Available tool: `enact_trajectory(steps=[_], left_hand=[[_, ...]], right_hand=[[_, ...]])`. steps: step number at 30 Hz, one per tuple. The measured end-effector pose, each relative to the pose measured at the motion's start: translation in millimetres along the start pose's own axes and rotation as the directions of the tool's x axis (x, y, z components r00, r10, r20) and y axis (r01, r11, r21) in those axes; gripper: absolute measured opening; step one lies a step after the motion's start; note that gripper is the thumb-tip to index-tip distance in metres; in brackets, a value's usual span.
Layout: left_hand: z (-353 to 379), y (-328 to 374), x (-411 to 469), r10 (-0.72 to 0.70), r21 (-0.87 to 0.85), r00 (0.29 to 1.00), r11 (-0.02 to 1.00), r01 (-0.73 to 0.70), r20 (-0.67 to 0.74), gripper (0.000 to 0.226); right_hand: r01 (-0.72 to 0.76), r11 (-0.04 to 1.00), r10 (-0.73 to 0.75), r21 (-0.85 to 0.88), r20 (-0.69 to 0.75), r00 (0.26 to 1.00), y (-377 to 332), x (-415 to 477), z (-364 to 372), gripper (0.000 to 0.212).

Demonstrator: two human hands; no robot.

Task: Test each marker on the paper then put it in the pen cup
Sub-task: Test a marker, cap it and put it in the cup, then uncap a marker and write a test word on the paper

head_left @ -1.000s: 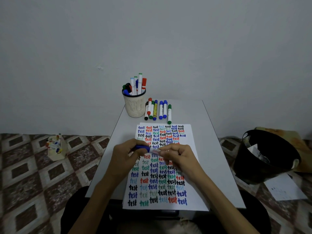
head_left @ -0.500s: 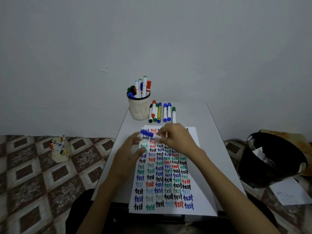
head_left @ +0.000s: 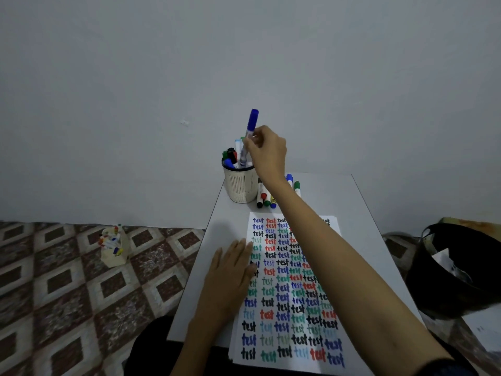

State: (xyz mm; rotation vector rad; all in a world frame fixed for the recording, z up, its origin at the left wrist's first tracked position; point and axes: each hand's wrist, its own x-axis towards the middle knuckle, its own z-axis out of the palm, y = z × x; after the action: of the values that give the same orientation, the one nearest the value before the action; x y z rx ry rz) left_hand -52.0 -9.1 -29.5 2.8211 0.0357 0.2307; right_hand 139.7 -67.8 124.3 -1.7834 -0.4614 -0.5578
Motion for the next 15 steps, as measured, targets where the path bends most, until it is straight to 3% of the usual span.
enact_trajectory(steps=[5,8,11,15], left_hand=[[0,-1,1,0.010,0.027,1.000,1.000,-0.010,0.015,0.081],[3,-4,3,0.013,0.016,1.000,1.000,-0.013,0.014,0.080],[7,-7,5,0.023,0.015,1.000,1.000,-0.023,0.014,0.078],[8,-9,7,0.029,-0.004,1.000,1.000,-0.029,0.007,0.083]], right_hand=[[-0.049,0.933,0.106,-0.356,0.143,0.984,31,5,21,0.022],[-0.045,0.935,0.096,-0.351,0.130,0.987,41,2,19,0.034],[-0.083,0.970,0.085,-0.229,-0.003,0.996,49,-7,-4,0.034],[-0.313,0.885,0.300,-0.345,-0.091,0.950,102,-26,-36,0.011]])
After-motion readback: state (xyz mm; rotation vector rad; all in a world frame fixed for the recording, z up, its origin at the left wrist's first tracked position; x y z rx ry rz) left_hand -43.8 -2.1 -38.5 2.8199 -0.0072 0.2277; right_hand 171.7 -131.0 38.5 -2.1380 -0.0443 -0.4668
